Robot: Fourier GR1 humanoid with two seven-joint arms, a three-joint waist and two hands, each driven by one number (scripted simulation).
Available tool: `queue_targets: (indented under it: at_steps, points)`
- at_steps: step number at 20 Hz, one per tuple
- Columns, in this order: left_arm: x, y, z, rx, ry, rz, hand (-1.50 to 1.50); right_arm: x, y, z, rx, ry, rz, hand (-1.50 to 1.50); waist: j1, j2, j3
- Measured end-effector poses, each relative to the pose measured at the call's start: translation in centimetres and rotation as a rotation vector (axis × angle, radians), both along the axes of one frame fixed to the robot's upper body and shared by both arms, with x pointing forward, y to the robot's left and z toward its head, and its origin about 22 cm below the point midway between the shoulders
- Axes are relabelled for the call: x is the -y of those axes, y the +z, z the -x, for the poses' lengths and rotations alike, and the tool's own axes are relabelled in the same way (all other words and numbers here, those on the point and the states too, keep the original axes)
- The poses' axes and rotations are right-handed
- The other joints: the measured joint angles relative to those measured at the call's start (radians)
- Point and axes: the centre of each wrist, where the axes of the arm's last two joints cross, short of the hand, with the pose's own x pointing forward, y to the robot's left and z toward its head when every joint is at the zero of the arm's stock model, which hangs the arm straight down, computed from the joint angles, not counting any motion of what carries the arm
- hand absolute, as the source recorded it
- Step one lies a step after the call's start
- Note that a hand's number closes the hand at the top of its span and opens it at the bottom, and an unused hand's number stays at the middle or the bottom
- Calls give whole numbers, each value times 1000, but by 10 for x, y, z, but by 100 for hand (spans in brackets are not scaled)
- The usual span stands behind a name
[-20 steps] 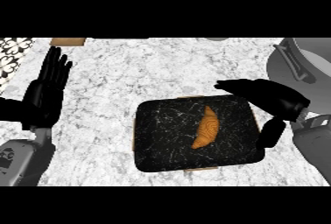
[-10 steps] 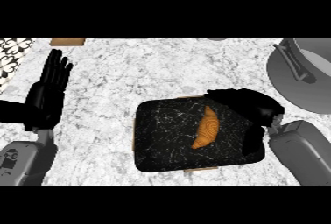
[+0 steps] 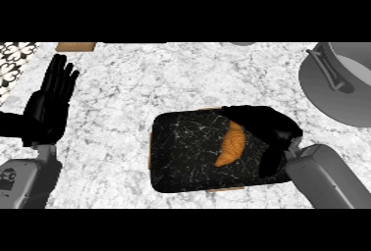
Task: Pick the croissant from the tray and place it in the pot
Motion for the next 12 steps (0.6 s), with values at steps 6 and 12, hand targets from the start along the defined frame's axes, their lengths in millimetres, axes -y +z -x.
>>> queue_targets:
  at_steps: [6, 12]
  points:
    - [5, -3, -7, 2, 1, -3, 0, -9, -23, 0, 15, -38, 66, -150, 0, 1, 0]
    - [7, 0, -1, 3, 0, -1, 0, -17, -43, -11, 10, -46, 68, -150, 2, 1, 0]
